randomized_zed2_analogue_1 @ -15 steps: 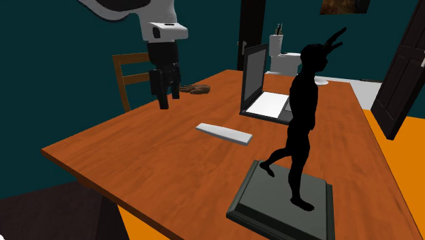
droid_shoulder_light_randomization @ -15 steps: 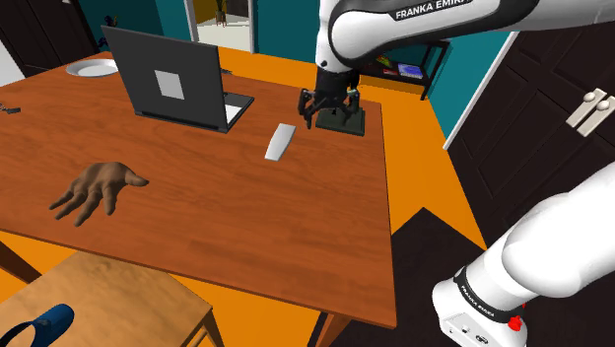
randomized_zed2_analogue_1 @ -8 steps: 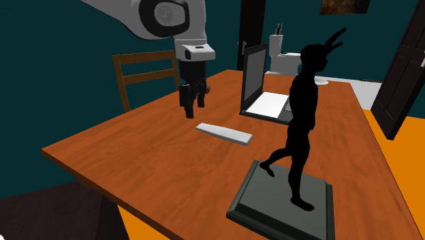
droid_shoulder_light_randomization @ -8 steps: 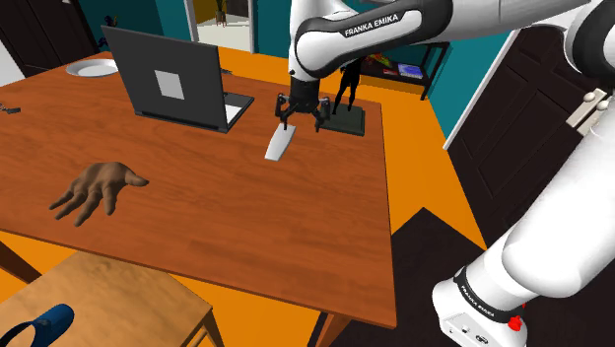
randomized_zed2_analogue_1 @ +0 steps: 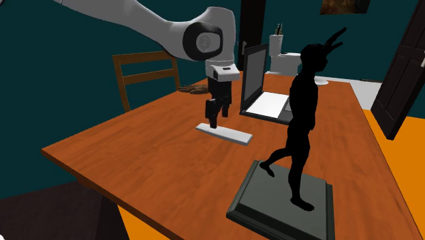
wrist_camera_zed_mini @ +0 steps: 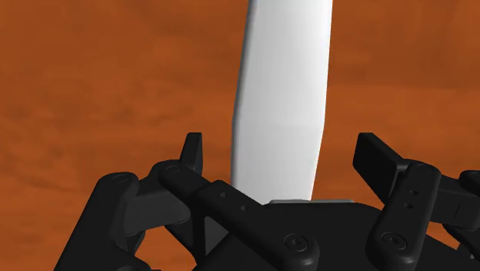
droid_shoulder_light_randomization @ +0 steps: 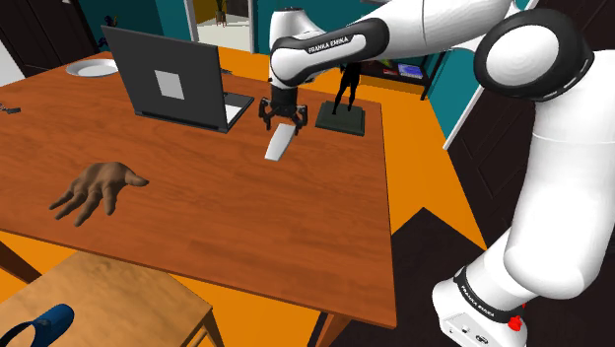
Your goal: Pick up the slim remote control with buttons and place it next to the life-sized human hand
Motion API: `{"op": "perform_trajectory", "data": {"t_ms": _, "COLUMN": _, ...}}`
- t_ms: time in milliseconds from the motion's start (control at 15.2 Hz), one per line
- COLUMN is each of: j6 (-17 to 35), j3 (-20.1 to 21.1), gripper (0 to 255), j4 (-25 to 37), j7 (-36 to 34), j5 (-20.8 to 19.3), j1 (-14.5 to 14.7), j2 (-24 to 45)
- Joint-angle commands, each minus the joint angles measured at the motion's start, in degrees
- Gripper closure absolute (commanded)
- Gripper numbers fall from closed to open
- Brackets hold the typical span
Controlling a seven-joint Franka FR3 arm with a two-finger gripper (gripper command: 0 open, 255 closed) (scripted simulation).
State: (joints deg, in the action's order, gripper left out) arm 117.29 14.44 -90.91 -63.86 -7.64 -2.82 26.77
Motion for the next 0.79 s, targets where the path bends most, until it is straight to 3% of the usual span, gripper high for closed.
{"op": "perform_trajectory", "data": {"t_ms": 0, "j6": 0.5, "j3": -0.3, "gripper": 0, "j4": 1.7, "j7": -0.9, "j5": -0.2, "j1": 0.3, "j2": 2.2}}
{"op": "perform_trajectory", "data": {"t_ms": 726, "j6": 4.5, "j3": -0.7, "gripper": 0, "j4": -0.2, "j7": -1.3, "j5": -0.8, "j1": 0.5, "j2": 4.3}}
